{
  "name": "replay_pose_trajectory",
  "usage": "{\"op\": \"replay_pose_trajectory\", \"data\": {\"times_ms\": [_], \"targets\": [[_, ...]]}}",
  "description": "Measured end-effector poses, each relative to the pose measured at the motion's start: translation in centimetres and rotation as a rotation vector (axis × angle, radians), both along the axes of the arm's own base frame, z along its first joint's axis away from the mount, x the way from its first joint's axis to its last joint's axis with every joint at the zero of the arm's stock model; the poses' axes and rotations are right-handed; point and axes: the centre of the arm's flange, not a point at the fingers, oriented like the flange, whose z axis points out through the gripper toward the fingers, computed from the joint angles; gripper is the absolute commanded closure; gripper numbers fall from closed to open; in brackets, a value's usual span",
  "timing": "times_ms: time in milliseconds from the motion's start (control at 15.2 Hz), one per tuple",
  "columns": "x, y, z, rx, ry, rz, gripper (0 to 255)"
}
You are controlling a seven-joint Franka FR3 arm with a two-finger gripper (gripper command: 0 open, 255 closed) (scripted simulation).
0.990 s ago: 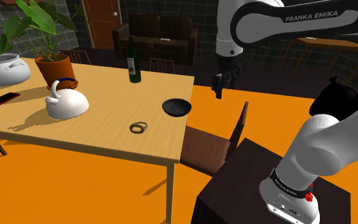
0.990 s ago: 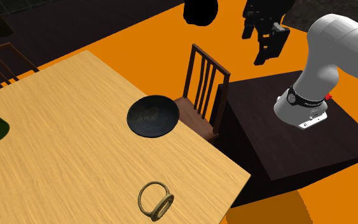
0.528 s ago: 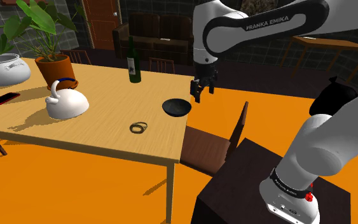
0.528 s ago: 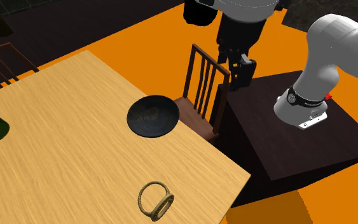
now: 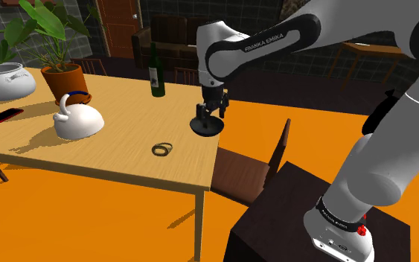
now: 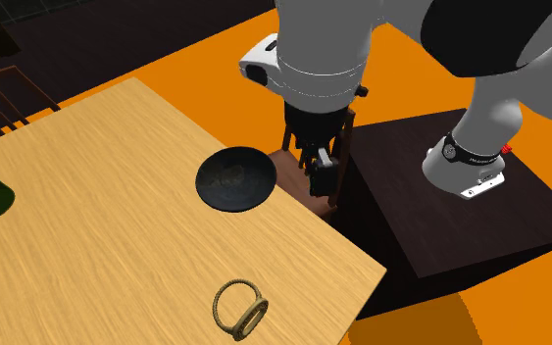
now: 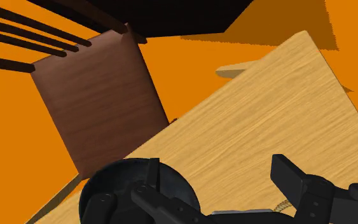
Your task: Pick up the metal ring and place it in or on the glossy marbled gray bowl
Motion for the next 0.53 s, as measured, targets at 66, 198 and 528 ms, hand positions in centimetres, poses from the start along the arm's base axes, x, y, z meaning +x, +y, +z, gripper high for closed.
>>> {"op": "replay_pose_trajectory", "data": {"times_ms": [66, 198, 528], "targets": [[0.8, 0.5, -0.4, 0.005, -0.001, 0.004, 0], [2.9, 1.5, -1.7, 0.016, -0.004, 0.011, 0], [7.9, 4.2, -4.7, 0.042, -0.010, 0.030, 0]]}}
